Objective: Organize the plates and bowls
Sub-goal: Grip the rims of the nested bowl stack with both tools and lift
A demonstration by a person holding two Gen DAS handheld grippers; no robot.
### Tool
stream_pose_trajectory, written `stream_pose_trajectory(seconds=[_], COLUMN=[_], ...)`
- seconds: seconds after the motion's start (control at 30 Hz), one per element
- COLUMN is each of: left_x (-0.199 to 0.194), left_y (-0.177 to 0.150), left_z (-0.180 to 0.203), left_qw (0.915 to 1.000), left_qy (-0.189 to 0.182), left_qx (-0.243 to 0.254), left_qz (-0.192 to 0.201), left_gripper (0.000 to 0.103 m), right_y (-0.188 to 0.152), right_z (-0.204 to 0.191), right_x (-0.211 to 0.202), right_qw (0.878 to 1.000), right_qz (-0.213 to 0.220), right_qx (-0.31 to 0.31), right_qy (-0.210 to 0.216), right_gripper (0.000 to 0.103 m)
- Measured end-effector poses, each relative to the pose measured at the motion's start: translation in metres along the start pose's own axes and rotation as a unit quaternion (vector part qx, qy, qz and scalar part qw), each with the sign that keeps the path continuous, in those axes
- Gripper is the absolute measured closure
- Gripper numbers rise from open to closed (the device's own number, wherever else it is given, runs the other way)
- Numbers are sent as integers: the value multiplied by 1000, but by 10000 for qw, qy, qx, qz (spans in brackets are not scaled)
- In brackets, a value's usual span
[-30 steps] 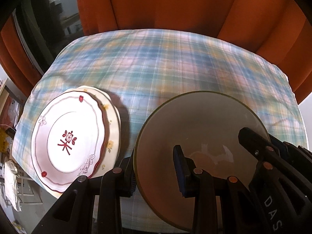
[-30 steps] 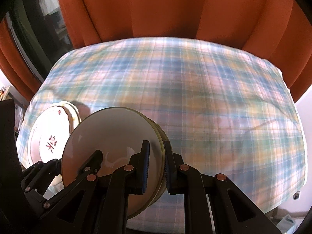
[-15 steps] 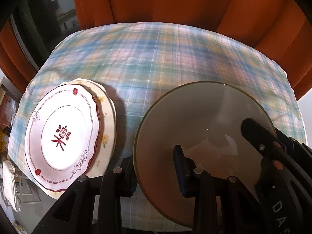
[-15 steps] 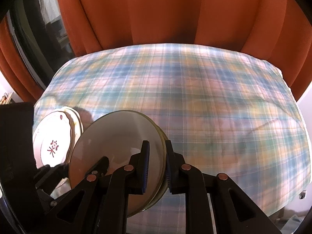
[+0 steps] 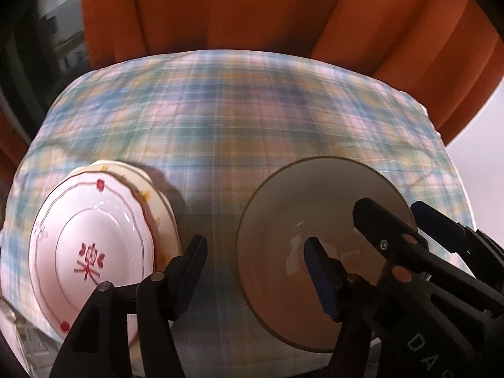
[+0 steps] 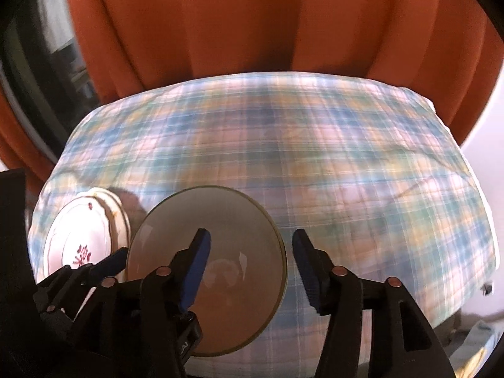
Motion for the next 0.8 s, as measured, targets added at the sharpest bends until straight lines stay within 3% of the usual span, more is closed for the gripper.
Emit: stream_pose_trajectory(seconds=[0.13,0.47,0.67,0.8], left_x=[7,27,42,47], left_y=[3,-1,-2,-1], left_z=[-9,-20,-22,-19], left_qw=[9993,9917,9871,9881], left_qy=[-326,-1136,-1375,-1315], left_qx=[106,244,136,197], left_qz=[-150,-543,-809,-777], left_gripper=[34,36,40,43], right_y=[1,-6,-11,-13], right_z=[-6,-18,-12,-3], right_x=[2,10,13,17], right_qw=[9995,9926,9855,9819], right_qz=[-71,-410,-617,-722], right_qx=[196,642,820,914], right_qy=[-222,-949,-1349,-1491], right_gripper=[34,33,31,27])
Point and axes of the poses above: each gripper's, at about its wrist camera, not at the fingertips, and x roughly the way its jaws point, z to its right, y to its top, the point moved 1 cm from there along x, roughly the way its jaws point, and after that the axes turned 10 degrees about z, right-handed, at the moved point
